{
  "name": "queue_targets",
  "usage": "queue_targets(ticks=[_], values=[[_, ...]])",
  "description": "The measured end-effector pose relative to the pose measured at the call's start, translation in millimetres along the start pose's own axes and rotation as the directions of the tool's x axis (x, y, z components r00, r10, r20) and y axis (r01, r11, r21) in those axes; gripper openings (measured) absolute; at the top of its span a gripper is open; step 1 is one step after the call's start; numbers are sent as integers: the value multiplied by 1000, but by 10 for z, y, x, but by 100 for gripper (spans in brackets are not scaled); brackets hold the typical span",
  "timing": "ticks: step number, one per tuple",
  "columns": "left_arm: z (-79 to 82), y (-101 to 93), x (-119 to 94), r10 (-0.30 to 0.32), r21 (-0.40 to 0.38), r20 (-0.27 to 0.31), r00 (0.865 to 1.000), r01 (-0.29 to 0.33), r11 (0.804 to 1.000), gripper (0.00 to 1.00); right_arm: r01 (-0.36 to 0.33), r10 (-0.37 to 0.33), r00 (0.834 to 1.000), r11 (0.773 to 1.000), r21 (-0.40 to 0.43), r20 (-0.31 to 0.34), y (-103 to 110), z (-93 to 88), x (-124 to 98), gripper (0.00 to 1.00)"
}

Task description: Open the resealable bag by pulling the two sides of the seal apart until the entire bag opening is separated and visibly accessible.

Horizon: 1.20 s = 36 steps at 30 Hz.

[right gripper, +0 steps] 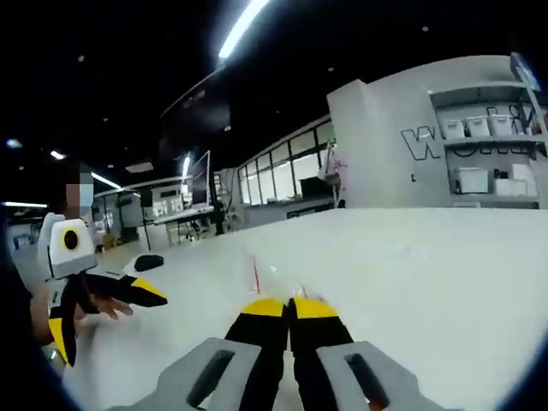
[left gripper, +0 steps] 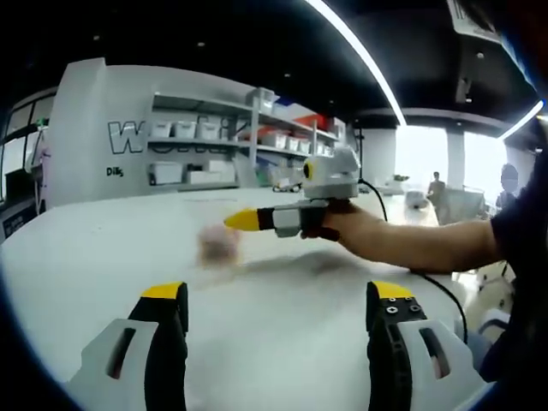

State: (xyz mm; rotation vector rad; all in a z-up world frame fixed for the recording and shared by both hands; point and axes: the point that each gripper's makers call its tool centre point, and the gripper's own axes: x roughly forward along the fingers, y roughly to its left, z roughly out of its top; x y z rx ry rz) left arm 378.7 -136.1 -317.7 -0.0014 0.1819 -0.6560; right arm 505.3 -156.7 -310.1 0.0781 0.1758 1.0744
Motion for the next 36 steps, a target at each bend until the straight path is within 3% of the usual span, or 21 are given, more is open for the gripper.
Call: queue_targets(ticks=[14,36], values=[[25,-29,-12,-3,-3,6,1000,3,1000,83,2,-3,1000,999,40,16,-39,44,-42,0],[82,-102,-7,-15,5,13,1000,15,1000,83,11,-12,1000,998,62,21,64,12,-153,0]])
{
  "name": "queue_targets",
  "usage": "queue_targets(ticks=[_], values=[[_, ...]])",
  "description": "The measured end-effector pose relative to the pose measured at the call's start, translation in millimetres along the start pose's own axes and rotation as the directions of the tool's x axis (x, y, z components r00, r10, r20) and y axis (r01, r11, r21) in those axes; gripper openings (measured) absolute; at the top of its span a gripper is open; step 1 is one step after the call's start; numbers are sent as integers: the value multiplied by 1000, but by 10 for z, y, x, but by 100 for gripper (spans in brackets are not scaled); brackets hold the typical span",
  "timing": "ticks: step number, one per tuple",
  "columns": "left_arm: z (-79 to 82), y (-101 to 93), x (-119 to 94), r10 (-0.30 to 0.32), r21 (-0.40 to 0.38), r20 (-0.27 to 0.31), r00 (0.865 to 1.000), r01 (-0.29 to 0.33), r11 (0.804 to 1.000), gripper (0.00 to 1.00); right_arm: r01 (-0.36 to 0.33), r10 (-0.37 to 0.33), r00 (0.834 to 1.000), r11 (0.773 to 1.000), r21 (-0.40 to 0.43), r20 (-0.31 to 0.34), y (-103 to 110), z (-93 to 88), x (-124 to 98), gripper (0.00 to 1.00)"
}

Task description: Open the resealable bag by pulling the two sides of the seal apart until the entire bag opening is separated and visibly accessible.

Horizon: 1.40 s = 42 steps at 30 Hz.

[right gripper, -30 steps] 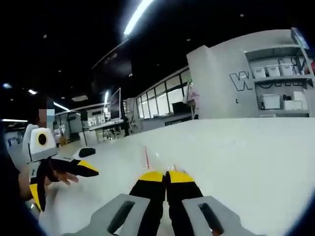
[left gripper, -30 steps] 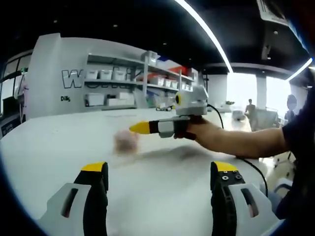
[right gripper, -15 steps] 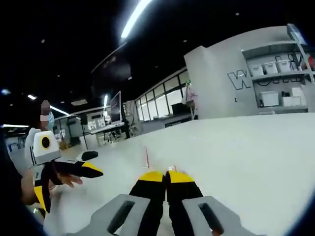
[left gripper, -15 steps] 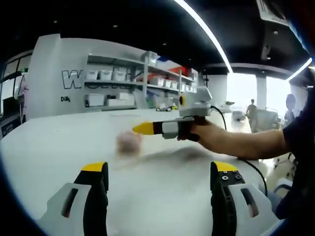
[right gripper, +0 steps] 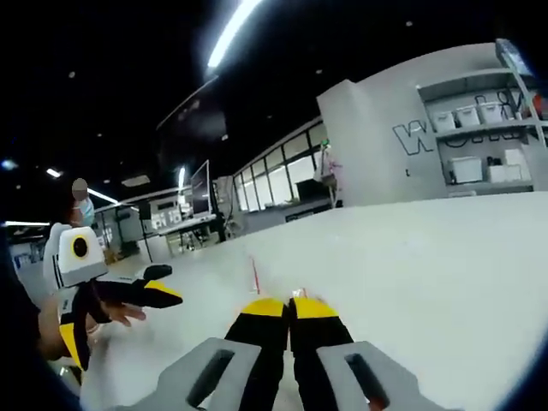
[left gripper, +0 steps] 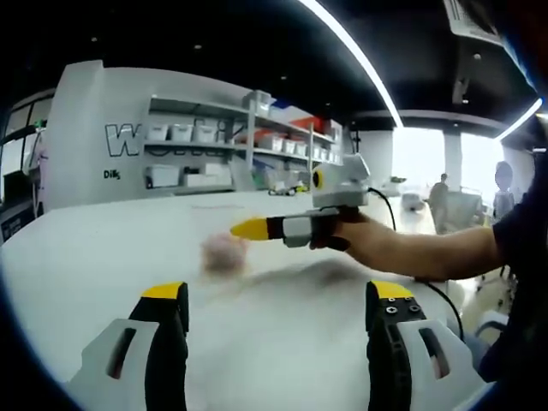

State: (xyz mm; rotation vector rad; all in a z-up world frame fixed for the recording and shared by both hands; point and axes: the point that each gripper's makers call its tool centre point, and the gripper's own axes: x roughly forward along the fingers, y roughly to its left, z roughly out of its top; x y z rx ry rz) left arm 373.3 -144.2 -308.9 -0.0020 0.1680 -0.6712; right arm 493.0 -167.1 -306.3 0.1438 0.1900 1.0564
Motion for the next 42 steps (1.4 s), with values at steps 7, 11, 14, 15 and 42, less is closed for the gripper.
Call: queue_targets(ticks=[7,11,14,15,42], values=[[5,-45,6,-4,4,-2,1000,4,1000,83,3,-3,1000,1000,6,4,55,-11,-59,0],[22,-56,8,-5,4,1,1000,5,1000,83,3,-3,1000,1000,12,5,62,-17,-83,0],[30,-69,14,-8,3,2,1000,8,1000,83,3,-3,1000,1000,17,3,60,-24,-89,0],[31,-79,16,-9,3,2,1000,9,1000,83,4,-4,1000,1000,15,2,54,-23,-82,0],[82,-150,6,-19,11,9,1000,19,1000,83,7,-7,1000,999,32,2,172,-89,-239,0]])
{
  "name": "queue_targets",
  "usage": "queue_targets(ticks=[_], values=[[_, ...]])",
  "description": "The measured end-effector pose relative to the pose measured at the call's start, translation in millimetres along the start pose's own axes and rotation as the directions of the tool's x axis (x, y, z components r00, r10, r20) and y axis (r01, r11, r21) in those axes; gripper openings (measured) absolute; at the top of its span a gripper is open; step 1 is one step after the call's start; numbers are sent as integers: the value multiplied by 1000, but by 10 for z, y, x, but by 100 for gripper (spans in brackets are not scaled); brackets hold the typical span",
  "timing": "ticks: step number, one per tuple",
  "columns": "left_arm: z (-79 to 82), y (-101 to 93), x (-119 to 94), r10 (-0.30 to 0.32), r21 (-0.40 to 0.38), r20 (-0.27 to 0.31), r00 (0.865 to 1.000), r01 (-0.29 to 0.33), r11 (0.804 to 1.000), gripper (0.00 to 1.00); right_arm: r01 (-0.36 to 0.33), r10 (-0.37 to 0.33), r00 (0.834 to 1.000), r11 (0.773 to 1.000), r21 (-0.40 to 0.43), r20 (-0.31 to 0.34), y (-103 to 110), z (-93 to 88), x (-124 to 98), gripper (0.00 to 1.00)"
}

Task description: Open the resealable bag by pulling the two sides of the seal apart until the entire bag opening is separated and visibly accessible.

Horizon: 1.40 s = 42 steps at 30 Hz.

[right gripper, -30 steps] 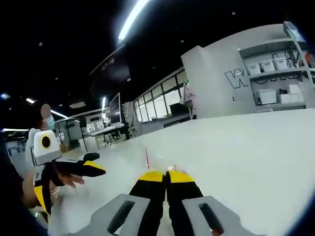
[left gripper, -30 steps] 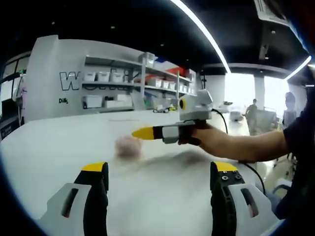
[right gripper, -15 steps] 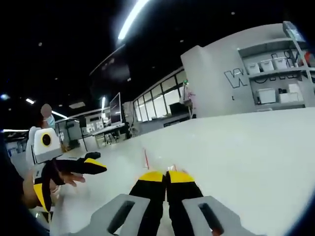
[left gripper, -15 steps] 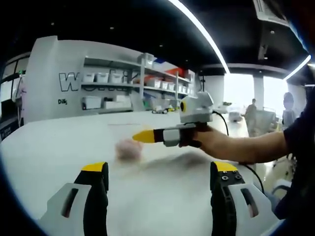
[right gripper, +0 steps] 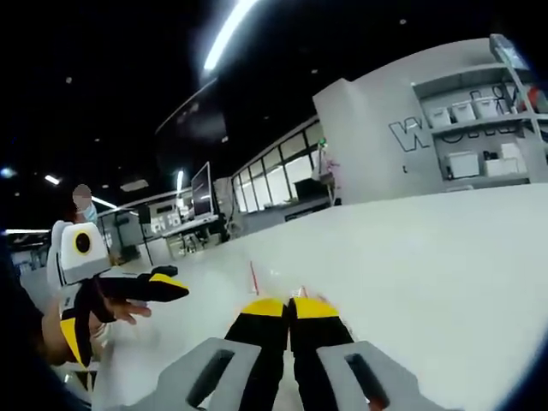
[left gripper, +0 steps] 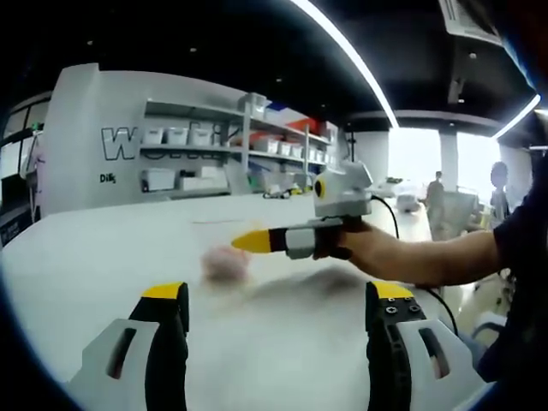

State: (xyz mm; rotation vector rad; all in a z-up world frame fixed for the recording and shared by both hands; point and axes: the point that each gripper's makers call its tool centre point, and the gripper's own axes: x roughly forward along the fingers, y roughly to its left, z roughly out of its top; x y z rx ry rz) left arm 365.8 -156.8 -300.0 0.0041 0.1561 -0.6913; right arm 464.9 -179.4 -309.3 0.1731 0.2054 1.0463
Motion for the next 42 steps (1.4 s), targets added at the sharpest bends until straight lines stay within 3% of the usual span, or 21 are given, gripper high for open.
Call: queue_targets(ticks=[42], values=[[21,-54,25,-14,-6,10,1000,14,1000,82,9,-9,1000,1000,21,1,56,-69,-114,0]])
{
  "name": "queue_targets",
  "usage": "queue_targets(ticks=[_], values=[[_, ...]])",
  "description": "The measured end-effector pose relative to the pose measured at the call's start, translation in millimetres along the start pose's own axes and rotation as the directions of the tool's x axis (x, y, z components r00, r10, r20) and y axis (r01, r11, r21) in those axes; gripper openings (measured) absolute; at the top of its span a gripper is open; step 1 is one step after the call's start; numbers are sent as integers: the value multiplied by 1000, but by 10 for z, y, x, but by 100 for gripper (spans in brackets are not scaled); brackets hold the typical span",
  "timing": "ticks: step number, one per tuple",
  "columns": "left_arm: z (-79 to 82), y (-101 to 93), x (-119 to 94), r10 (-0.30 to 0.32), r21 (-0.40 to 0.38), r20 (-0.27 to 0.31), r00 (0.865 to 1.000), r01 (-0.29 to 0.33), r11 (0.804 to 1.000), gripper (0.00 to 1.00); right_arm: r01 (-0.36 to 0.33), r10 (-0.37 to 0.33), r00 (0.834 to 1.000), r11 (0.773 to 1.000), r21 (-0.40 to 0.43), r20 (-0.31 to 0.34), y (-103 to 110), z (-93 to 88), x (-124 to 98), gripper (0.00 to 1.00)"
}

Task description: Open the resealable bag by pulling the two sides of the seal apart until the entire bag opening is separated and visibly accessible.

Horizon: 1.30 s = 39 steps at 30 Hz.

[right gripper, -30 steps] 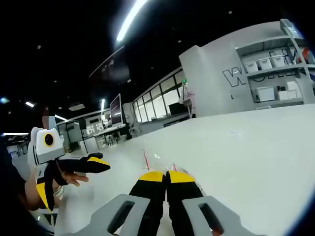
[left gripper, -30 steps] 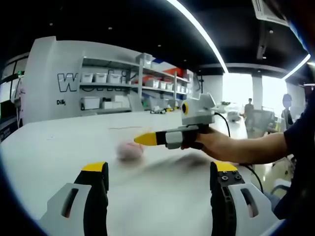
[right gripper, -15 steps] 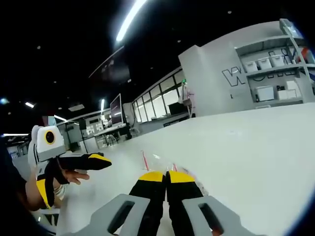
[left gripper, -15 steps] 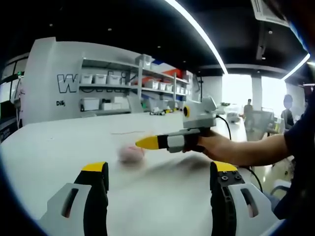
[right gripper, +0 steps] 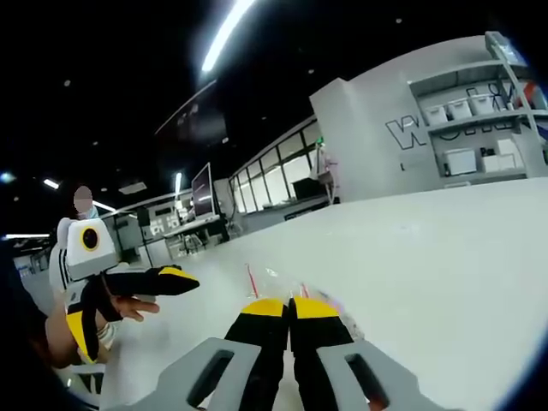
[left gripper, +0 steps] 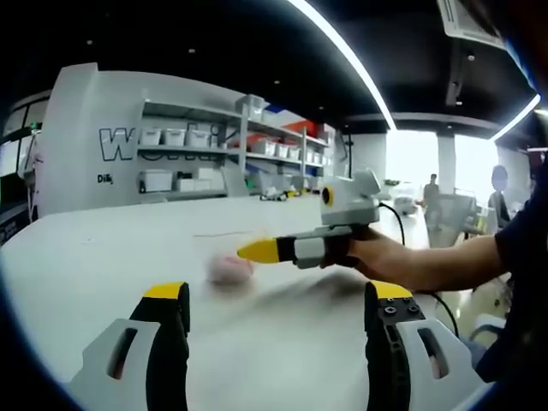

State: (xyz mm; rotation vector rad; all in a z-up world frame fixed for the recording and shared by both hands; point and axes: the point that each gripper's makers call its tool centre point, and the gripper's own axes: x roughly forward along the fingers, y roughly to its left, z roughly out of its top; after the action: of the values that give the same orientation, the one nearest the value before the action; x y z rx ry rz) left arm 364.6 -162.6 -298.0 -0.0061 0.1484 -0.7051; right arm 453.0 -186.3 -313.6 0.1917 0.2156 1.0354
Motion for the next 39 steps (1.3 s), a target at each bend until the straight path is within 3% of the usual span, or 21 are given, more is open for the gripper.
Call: queue_targets(ticks=[39], values=[[-15,158,191,3,-51,12,1000,-2,999,72,-18,18,1000,1000,24,0,19,-31,3,0]])
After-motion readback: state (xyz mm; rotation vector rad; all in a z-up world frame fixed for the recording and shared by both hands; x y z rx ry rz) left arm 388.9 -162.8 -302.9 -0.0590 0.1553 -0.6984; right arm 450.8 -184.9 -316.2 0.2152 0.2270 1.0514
